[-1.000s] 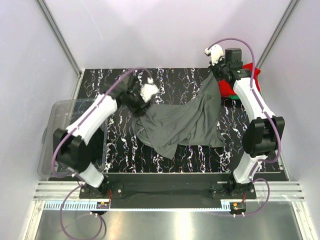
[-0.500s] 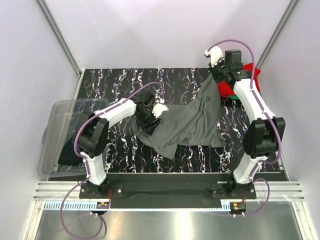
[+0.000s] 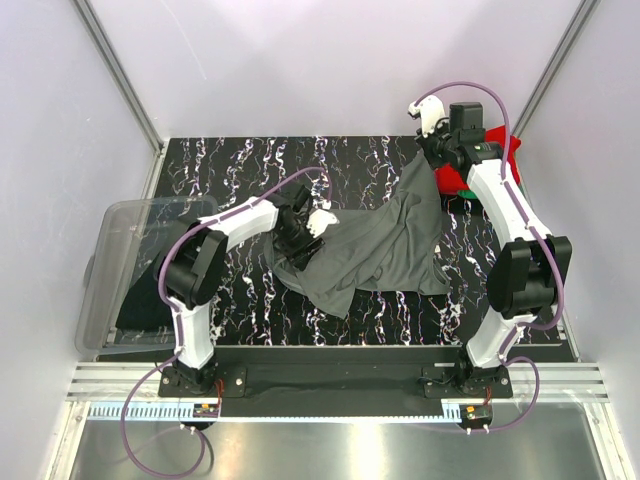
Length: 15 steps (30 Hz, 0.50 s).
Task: Fold and stack the t-shirts
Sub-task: Flatten the tshirt out
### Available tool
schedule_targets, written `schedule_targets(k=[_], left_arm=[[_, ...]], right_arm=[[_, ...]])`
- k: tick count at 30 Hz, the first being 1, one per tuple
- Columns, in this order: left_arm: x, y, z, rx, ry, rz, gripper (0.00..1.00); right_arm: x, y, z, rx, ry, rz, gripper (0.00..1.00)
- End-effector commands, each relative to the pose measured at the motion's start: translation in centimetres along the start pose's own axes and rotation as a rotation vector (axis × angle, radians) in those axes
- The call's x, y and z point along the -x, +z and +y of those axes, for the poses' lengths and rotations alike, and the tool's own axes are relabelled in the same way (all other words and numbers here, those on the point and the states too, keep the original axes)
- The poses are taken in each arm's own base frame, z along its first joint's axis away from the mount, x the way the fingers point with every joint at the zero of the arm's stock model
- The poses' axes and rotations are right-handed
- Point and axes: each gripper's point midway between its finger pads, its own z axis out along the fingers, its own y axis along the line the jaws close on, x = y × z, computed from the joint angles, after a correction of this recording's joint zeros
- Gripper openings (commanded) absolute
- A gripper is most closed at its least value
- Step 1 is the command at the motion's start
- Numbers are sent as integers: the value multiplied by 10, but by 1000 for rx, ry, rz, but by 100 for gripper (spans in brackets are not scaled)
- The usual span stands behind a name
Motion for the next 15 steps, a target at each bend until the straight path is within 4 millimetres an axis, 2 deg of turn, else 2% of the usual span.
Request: schedule_targets(k=[1, 6, 10, 12, 13, 14, 15], left_arm=[[12, 3, 15, 48, 29, -22, 56], [6, 9, 14, 40, 27, -3, 41], [1, 11, 12, 31, 29, 5, 24], [4, 6, 11, 36, 34, -8, 24], [5, 3, 11, 39, 36, -13, 29], [7, -2, 10, 48, 40, -23, 42], [8, -5, 11, 59, 43, -27, 46]], right_arm=[[24, -18, -3, -14, -5, -68, 0], [23, -16, -3, -16, -4, -62, 0], [21, -16, -3, -16, -2, -58, 0], [22, -16, -4, -17, -1, -61, 0], [22, -15, -4, -15, -1, -60, 0], [23, -16, -5, -20, -3, -63, 0], [23, -16, -5, -19, -3, -62, 0]])
